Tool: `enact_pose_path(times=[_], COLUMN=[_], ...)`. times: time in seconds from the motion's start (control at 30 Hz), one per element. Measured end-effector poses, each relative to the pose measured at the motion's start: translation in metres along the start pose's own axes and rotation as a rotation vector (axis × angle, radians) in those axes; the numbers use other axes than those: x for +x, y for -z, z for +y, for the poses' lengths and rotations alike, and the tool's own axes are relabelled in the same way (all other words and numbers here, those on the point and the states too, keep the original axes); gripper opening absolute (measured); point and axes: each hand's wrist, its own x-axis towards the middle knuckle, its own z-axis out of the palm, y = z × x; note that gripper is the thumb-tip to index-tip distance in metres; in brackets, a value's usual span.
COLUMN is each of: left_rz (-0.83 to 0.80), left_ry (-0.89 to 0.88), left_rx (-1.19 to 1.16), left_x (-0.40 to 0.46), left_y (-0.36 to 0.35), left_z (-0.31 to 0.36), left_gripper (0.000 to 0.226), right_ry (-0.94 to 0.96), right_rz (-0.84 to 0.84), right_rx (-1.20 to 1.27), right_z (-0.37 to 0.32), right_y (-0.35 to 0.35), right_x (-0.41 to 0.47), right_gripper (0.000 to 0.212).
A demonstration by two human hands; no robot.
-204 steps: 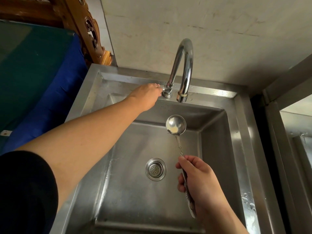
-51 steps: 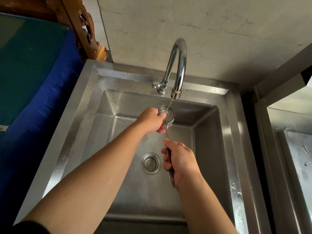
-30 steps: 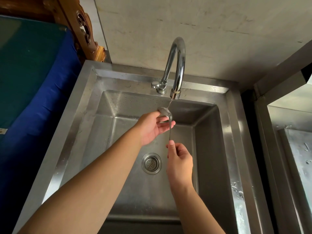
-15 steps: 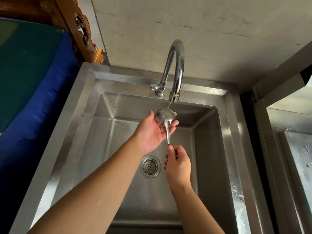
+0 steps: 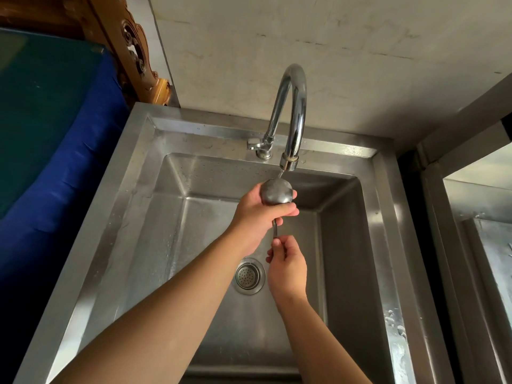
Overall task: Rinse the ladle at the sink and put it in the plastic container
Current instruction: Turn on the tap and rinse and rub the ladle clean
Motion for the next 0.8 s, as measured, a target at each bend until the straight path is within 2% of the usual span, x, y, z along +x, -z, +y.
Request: enact_pose_path(times=[0.23,0.37,0.5,0.7,0.8], left_rz=[0.095,0.254,0.316,0.298,0.227], left_ry=[0.038,0.127,0.195,0.25,0.221], left_rx=[-0.143,-0.15,-0.127,-0.046,-0.015], left_x=[0.004,0.005,0.006,0.008,0.007], left_y=[-0.003,-0.005,-0.009,-0.014,-0.016], left_z=[0.001,0.0,0.003,0.011,0.013], left_gripper=[0.02,0.028,0.036,0.037,0.041], right_ry=[0.114,0.142,0.14,0.068,0.017], right_rz=[0.099,0.121,0.12,0.041,-0.02], right_rx=[-0.168,-0.204,-0.213,-0.071,0.037], right_z=[-0.002,0.002,0.004,0.003,0.002], right_y=[-0.009,-0.013,-0.015,-0.015,-0.012], right_x=[-0.002,-0.006,-0.01,-0.016,-0.018], right_gripper=[0.025,0.026,0.027,0.029,0.031])
